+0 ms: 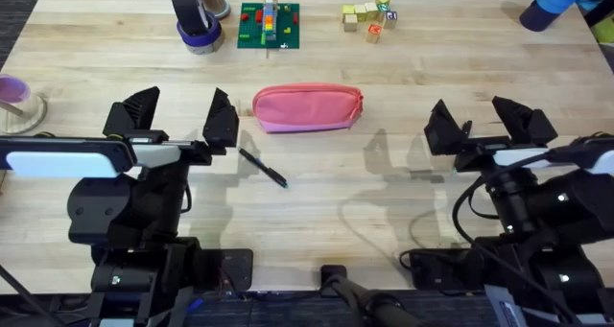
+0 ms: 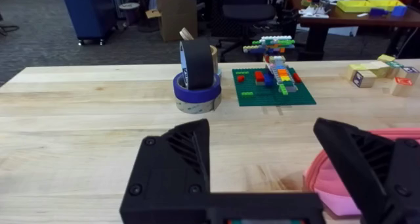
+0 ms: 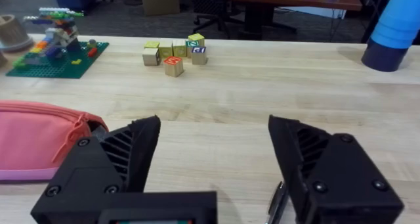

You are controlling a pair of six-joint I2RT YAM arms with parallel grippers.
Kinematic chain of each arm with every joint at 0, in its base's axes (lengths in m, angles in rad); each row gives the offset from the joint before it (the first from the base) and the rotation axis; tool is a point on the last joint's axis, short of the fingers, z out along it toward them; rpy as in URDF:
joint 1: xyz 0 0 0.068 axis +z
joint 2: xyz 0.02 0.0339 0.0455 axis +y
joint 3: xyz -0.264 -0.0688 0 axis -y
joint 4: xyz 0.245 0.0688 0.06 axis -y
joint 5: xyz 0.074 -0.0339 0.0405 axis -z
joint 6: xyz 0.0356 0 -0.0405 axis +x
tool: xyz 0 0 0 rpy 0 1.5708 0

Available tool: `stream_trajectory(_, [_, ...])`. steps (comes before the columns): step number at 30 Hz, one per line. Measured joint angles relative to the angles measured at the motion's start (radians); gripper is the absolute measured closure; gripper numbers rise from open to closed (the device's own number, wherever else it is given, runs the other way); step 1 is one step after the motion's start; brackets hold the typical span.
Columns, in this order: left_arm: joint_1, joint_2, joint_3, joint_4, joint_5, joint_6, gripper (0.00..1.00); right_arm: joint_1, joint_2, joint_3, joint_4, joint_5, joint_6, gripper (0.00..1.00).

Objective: Unzip the bag, pick up the pens from the table one at a time and place them inside, then zip the bag closed.

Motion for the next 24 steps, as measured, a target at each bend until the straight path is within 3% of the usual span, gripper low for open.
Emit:
stream_trajectory(15, [0.000,0.000,0.001,-0.006,0.000,-0.005,0.008,0.000,0.000,0.002,-0.011,0.000,0.004,0.005])
stream_trajectory(20, [0.000,0.001,0.048,-0.145,0.000,-0.078,0.008,0.000,0.005,0.056,-0.121,-0.003,0.039,0.006])
stream_trajectory(24, [0.000,0.049,0.191,-0.265,0.000,-0.133,0.008,0.000,0.095,0.192,-0.305,-0.004,0.056,0.006])
